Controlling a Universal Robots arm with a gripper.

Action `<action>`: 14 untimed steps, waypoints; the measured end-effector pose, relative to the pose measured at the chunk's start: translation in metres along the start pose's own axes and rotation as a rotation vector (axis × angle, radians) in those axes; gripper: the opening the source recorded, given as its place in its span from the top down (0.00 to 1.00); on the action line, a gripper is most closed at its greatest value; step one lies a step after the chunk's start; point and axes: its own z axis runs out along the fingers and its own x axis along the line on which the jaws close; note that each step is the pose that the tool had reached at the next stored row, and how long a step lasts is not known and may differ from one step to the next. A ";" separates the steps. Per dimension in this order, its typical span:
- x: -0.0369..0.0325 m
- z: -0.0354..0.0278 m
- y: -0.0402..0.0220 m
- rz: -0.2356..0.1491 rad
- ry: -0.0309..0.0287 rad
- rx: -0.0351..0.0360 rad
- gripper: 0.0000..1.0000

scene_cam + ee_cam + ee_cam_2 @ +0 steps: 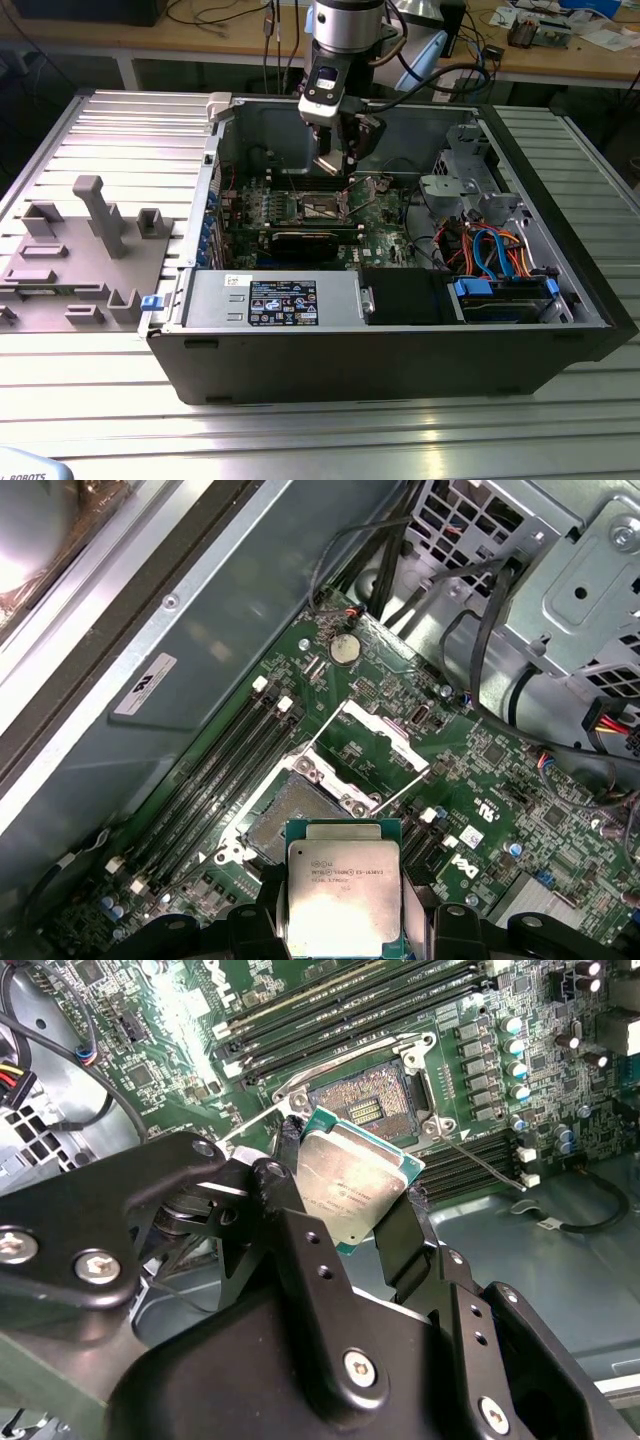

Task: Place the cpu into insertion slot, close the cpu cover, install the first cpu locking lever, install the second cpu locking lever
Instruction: 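Place the cpu into insertion slot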

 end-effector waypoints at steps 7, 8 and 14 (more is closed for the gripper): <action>0.0000 0.0005 0.0000 0.005 -0.0004 0.0003 0.46; 0.0000 0.0006 0.0000 0.006 -0.0004 0.0002 0.46; 0.0000 0.0009 0.0000 0.010 -0.0006 0.0003 0.46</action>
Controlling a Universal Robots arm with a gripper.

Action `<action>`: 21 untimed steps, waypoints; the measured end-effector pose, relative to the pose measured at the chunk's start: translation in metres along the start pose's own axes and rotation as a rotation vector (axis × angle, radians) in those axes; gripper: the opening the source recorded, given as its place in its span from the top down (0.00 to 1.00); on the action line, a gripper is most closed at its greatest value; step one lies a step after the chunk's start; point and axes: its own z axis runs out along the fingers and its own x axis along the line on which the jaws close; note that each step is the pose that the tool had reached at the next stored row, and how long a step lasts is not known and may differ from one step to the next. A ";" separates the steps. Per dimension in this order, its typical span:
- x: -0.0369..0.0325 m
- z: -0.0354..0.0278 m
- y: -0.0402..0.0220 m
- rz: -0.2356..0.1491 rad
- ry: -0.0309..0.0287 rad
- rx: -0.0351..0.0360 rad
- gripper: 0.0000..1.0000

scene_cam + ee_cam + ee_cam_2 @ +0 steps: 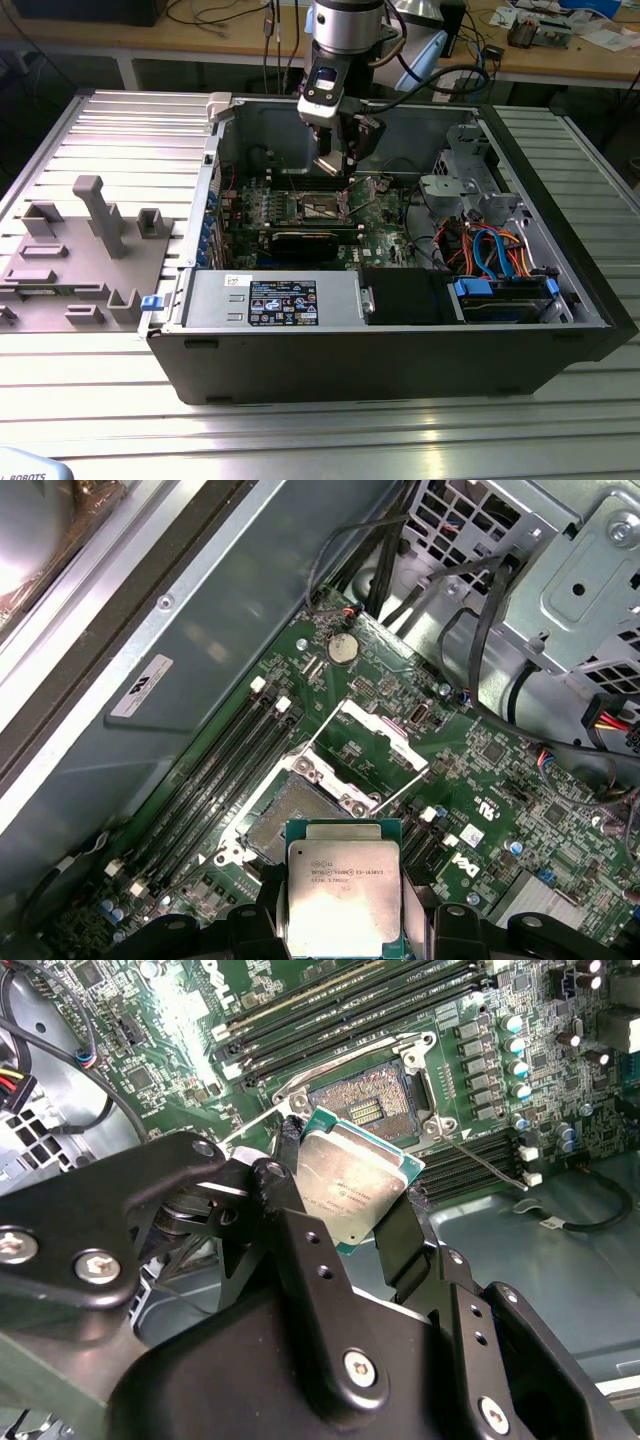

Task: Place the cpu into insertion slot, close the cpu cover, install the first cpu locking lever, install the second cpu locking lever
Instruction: 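Place the cpu into insertion slot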

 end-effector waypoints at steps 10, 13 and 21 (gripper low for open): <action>0.0000 0.0007 0.0000 0.009 -0.0004 0.0001 0.46; 0.0000 0.0008 0.0000 0.011 -0.0005 0.0001 0.46; 0.0000 0.0015 0.0000 0.035 -0.0035 0.0022 0.46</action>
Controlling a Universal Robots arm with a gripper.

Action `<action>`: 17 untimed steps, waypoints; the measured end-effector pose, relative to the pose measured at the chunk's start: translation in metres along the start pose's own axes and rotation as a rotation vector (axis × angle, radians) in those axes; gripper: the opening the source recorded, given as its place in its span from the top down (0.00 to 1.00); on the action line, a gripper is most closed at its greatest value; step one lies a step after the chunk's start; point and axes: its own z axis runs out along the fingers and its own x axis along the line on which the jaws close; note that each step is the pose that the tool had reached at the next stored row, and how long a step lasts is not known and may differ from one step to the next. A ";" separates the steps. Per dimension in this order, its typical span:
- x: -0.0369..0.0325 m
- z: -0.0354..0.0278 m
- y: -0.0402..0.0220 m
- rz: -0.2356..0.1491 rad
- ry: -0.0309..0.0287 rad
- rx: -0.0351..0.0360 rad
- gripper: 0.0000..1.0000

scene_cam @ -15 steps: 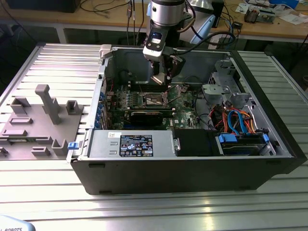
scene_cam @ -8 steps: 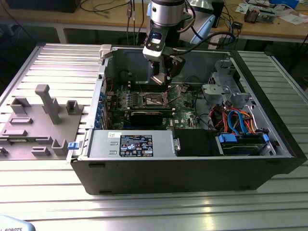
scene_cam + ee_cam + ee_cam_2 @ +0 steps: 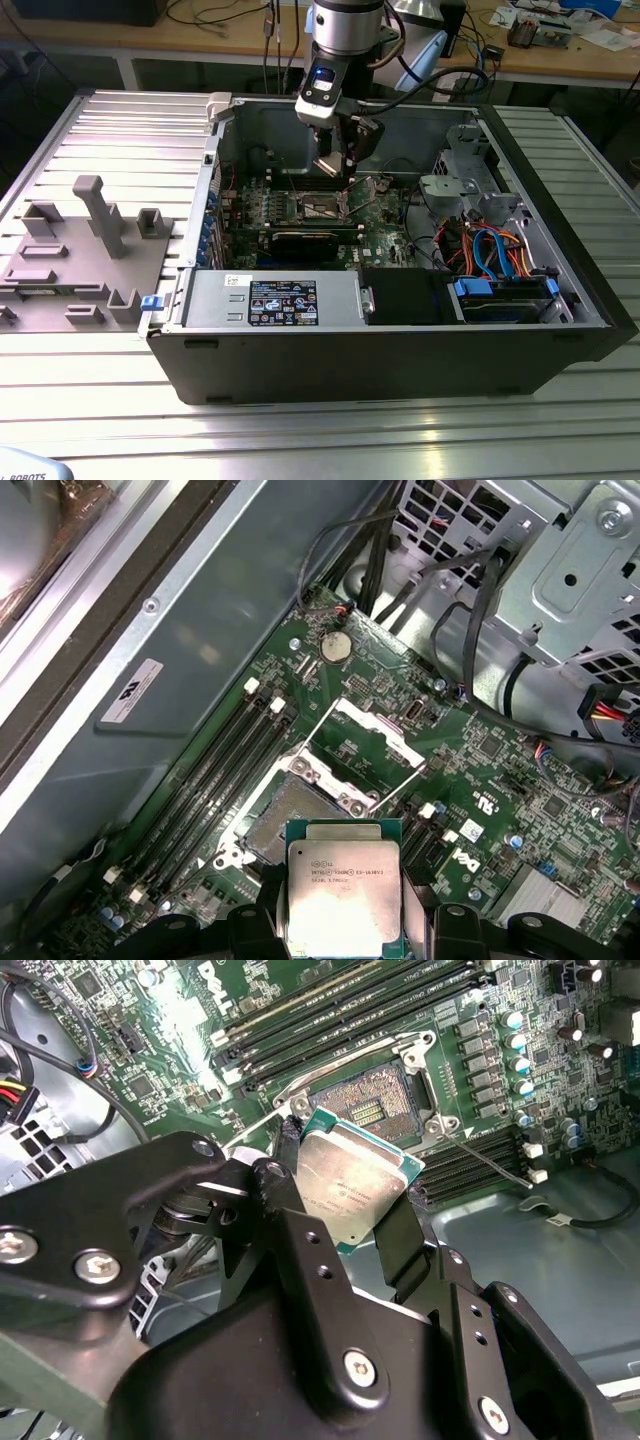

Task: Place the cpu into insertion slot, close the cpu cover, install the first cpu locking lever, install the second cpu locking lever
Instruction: 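Place the cpu into insertion slot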

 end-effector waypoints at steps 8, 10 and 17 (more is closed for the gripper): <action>0.0000 0.0010 0.0000 0.011 -0.0004 0.0002 0.46; 0.0000 0.0013 -0.0001 0.013 -0.0006 0.0002 0.46; 0.0000 0.0021 -0.0001 0.017 -0.0010 0.0005 0.46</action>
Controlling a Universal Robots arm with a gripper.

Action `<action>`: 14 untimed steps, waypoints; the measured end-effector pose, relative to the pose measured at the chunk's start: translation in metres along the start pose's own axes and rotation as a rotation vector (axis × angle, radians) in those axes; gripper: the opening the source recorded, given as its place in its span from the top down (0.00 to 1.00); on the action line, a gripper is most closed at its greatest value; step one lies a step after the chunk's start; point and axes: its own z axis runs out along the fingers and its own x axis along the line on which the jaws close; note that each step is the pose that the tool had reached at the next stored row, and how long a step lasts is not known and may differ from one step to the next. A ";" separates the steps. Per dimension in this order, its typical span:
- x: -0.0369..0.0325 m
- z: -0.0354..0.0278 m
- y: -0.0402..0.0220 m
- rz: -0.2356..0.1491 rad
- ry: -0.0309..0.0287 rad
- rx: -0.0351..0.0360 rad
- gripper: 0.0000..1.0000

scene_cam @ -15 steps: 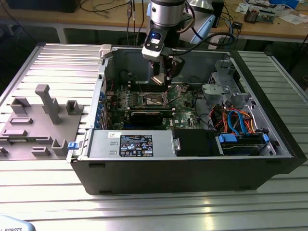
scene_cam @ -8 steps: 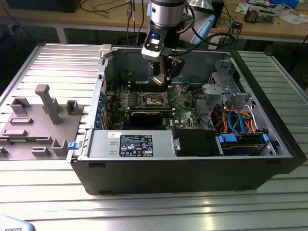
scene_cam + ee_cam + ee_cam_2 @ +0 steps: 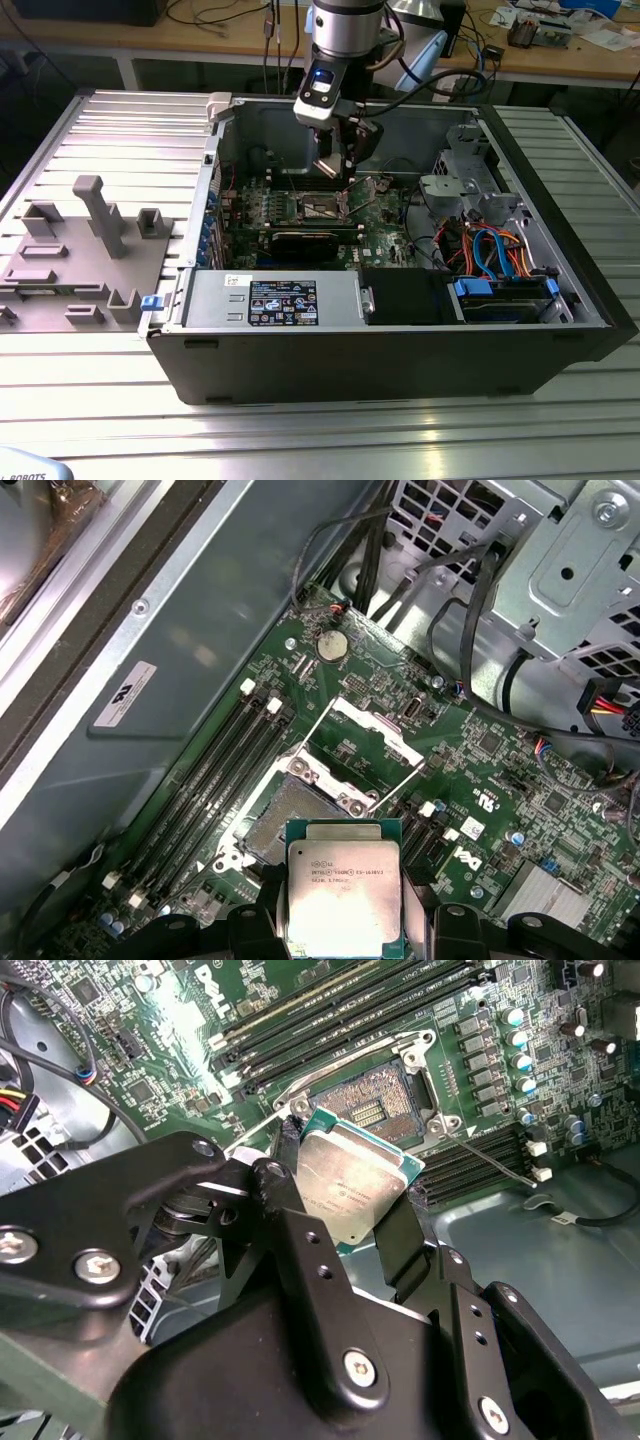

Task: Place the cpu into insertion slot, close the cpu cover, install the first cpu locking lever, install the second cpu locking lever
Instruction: 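Place the cpu into insertion slot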

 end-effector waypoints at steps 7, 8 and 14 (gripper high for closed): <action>0.0000 0.0011 0.0000 0.008 -0.0003 0.0001 0.46; 0.0000 0.0012 0.0000 0.009 -0.0003 0.0001 0.46; 0.0001 0.0029 -0.0001 0.017 -0.0006 0.0003 0.46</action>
